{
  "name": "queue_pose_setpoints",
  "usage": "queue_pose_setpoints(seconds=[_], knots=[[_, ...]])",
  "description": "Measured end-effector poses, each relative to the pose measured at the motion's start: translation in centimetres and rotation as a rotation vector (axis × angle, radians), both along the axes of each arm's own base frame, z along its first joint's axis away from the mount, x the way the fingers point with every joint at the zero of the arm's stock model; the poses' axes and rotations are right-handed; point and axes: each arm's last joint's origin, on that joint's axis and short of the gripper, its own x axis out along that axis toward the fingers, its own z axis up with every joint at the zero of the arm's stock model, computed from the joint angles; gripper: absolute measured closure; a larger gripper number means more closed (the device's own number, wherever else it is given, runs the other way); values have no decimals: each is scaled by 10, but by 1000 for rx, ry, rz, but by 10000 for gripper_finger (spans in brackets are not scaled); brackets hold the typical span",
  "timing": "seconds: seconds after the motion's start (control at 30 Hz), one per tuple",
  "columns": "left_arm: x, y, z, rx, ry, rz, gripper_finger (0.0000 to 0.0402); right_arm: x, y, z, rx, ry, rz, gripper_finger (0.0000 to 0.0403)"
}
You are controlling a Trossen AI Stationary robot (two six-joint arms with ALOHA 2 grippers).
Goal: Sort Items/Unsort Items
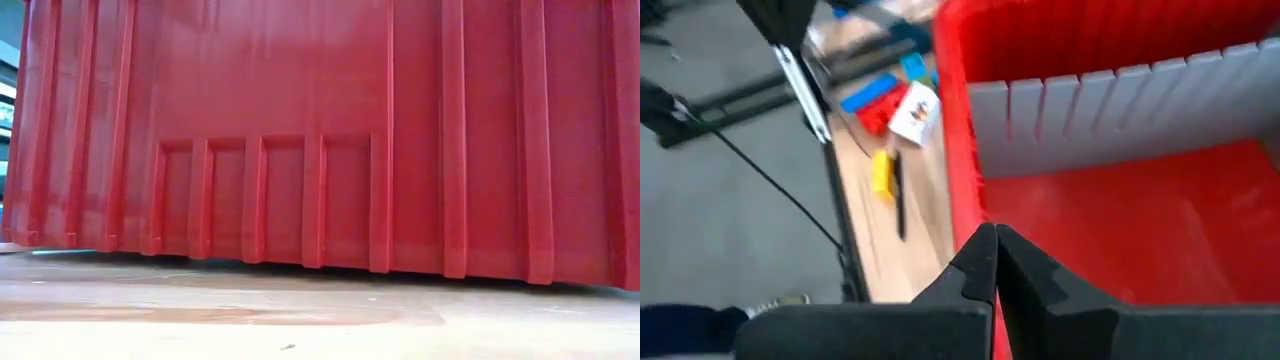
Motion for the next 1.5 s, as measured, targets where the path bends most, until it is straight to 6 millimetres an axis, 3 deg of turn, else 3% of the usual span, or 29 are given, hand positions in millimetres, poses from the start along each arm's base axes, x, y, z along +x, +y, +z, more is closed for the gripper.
queue_pose_setpoints(seconds=[0.23,0.33,0.47,0.67,0.8,0.9,1.07,1.3,1.5], knots=[[37,-54,-36,146,-75,-151,401,-8,5,-14,-5,140,55,403],[49,-73,-40,229,-144,-169,402,-12,8,-15,-11,157,69,403],[63,-90,-61,327,-162,-195,402,-13,10,-16,40,147,21,403],[79,-104,-85,423,-240,-409,401,-13,12,-18,72,119,-46,403],[98,-115,-98,362,-336,-531,401,-13,12,-18,71,108,-69,403],[114,-120,-106,316,-396,-525,402,-13,11,-18,74,109,-72,403],[128,-119,-131,250,-286,-474,401,-13,11,-18,72,109,-72,403],[115,-110,-172,341,-41,-449,401,-14,12,-18,51,116,-48,403],[98,-98,-206,428,69,-466,401,-14,11,-18,45,120,-47,403]])
